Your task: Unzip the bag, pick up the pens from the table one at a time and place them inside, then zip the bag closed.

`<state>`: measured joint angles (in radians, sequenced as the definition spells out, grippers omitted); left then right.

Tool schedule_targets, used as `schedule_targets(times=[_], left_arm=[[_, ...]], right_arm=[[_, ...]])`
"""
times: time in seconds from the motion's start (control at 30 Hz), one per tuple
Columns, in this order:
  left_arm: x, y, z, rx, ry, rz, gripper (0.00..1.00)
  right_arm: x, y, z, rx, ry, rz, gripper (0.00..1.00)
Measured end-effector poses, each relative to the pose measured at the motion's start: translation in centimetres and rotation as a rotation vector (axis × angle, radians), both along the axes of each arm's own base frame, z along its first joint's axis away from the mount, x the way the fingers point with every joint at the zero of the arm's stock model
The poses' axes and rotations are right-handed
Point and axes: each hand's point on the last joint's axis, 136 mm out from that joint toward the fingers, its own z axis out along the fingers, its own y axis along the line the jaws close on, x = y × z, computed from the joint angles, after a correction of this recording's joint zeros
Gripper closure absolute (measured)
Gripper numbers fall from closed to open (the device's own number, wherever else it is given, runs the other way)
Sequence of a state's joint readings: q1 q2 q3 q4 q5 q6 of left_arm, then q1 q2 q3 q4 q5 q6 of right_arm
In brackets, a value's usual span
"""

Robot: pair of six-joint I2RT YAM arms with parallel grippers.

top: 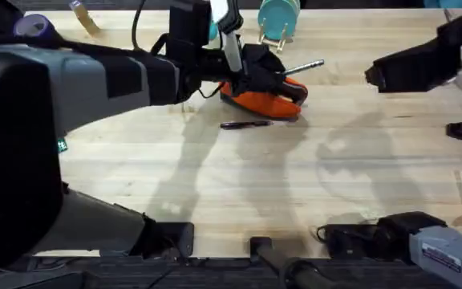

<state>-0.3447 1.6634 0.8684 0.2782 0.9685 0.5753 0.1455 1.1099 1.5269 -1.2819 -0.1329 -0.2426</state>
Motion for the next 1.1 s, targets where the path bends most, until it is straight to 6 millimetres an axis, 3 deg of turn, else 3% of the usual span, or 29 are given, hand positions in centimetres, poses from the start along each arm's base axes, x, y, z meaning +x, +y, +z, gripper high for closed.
schedule_targets(times=[0.17,0.5,1.1], left_arm=[[0.3,0.3,-0.9,0.037,0.010,0.031,0.959],[0.6,1.7,-4.6,0.188,0.054,0.105,0.961],[2.0,2.8,-6.0,0.298,0.004,0.198,0.961]], right_arm=[[0.1,0.0,0.1,0.001,-0.004,0.000,0.005],[0.4,-0.6,0.1,-0.028,-0.016,-0.021,0.004],[0.4,-0.7,0.1,-0.033,-0.017,-0.025,0.004]])
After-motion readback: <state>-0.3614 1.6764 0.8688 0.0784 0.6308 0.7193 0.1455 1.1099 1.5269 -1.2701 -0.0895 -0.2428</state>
